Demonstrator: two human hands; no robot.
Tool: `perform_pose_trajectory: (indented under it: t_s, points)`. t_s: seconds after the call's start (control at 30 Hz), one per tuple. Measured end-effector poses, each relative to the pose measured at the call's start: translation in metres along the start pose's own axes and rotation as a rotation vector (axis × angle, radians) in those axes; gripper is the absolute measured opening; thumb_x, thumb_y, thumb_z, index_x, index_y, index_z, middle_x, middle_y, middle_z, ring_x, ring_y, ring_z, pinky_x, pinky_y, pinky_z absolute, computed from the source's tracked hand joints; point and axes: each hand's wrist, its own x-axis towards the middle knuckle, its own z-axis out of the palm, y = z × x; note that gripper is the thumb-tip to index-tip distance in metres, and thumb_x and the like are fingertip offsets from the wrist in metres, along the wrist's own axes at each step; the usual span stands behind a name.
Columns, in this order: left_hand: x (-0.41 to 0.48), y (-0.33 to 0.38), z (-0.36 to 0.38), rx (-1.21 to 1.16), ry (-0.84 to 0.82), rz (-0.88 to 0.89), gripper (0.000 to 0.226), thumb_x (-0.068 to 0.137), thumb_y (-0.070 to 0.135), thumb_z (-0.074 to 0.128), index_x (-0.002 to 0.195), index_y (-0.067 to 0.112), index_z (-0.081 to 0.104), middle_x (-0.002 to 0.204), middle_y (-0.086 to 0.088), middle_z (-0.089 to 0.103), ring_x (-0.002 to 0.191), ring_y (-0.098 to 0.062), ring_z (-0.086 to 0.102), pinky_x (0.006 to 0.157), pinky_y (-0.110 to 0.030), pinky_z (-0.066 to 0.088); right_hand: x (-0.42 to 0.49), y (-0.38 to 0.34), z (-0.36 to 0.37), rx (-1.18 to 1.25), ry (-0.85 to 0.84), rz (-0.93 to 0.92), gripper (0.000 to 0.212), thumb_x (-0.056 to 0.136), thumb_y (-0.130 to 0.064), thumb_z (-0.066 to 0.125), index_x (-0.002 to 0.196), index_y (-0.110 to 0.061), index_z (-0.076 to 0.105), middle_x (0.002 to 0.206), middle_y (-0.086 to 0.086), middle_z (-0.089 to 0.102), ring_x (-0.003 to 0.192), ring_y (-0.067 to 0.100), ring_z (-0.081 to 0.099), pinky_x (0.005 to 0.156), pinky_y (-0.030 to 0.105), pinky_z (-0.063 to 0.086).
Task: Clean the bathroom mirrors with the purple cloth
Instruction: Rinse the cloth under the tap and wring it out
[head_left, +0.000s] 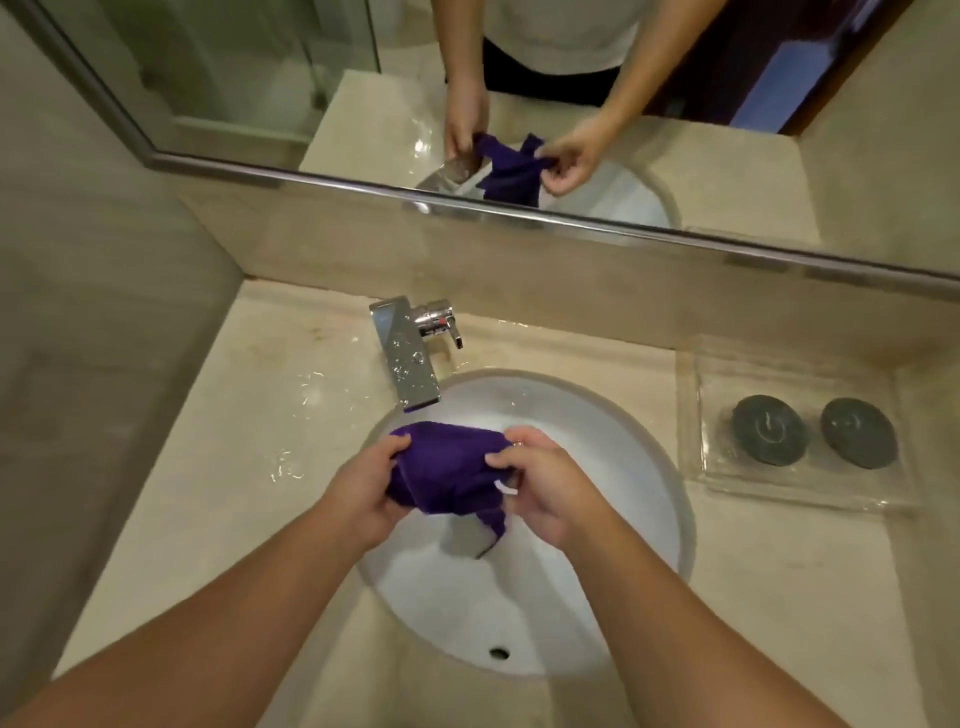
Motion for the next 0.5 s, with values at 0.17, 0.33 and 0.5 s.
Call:
perform_pose_trajectory:
  t_s: [0.17, 0.33, 0.5]
  points:
    - [0.019, 0.009, -0.001, -0.14, 0.012, 0.015, 0.014, 0.095, 0.026, 0.053, 0.087, 0.02, 0.063, 0.07, -0.001, 0.071, 0.057, -0.021, 0.068, 0.061, -0.032, 0.057, 0.039, -0.031, 0.04, 0.024, 0.047, -0.016, 0.032, 0.086, -0.044, 0.074, 0.099, -0.017, 0.064, 0.055, -0.008, 0.051, 0.046, 0.008, 0.052, 0.045, 0.02, 0.044]
    - [0.033, 0.004, 0.004, -0.108, 0.03, 0.092, 0.022, 0.095, 0.032, 0.053, 0.084, 0.018, 0.065, 0.066, -0.003, 0.066, 0.063, -0.023, 0.065, 0.07, -0.034, 0.052, 0.078, -0.042, 0.059, -0.584, 0.273, -0.443, 0.033, 0.087, -0.062, 0.063, 0.084, -0.029, 0.066, 0.087, -0.017, 0.066, 0.08, -0.002, 0.058, 0.064, 0.022, 0.041]
    - [0.04, -0.003, 0.005, -0.006, -0.007, 0.16, 0.026, 0.093, 0.028, 0.056, 0.083, 0.02, 0.078, 0.086, -0.005, 0.076, 0.073, -0.021, 0.073, 0.064, -0.031, 0.057, 0.098, -0.039, 0.051, -0.661, 0.348, -0.541, 0.059, 0.091, -0.066, 0.051, 0.055, -0.022, 0.036, 0.049, -0.011, 0.036, 0.048, 0.009, 0.033, 0.052, 0.032, 0.031]
